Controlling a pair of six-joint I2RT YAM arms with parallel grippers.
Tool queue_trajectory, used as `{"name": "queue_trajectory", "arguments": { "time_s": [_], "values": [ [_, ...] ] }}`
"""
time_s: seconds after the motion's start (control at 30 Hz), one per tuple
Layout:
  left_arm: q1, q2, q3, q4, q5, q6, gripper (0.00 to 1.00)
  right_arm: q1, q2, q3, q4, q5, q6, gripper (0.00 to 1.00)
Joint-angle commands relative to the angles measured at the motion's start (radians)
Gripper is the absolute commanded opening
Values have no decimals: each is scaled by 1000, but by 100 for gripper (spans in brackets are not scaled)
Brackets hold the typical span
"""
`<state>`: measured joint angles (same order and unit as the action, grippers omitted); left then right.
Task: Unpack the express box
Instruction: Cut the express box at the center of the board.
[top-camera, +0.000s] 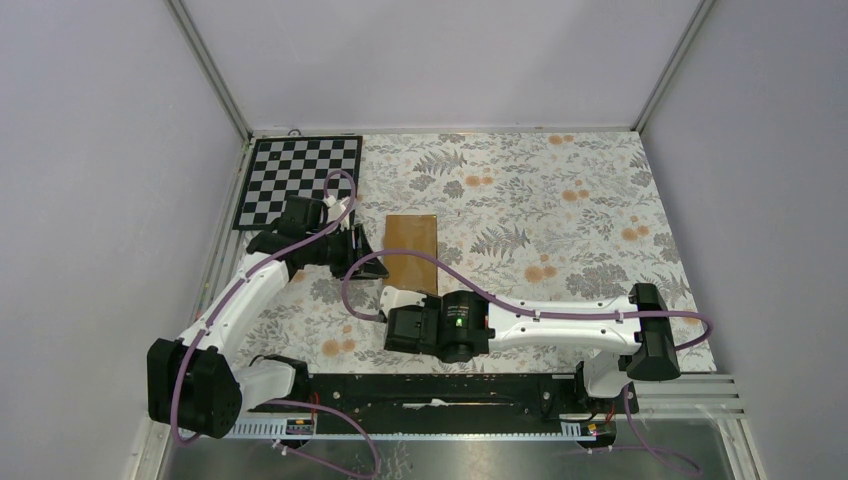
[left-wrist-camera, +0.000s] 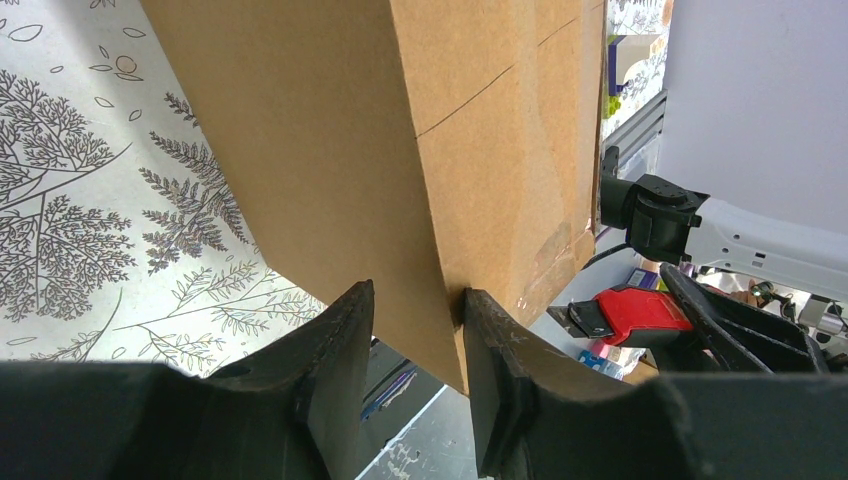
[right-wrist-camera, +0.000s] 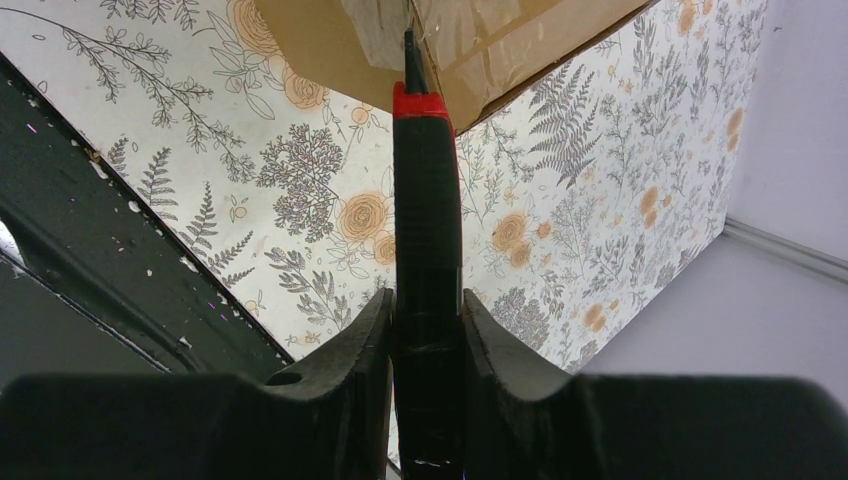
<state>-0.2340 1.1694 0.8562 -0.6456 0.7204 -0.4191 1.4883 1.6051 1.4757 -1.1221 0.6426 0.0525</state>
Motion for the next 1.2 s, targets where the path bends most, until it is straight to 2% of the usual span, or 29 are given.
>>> {"name": "queue_trajectory", "arguments": {
  "time_s": [0.0, 1.17],
  "values": [
    [4, 41, -25, -66, -206, 69, 38, 1, -29, -12, -106, 79, 32, 0],
    [2, 54, -25, -71, -212, 68, 38, 6, -109, -92, -90, 94, 15, 0]
  ]
}}
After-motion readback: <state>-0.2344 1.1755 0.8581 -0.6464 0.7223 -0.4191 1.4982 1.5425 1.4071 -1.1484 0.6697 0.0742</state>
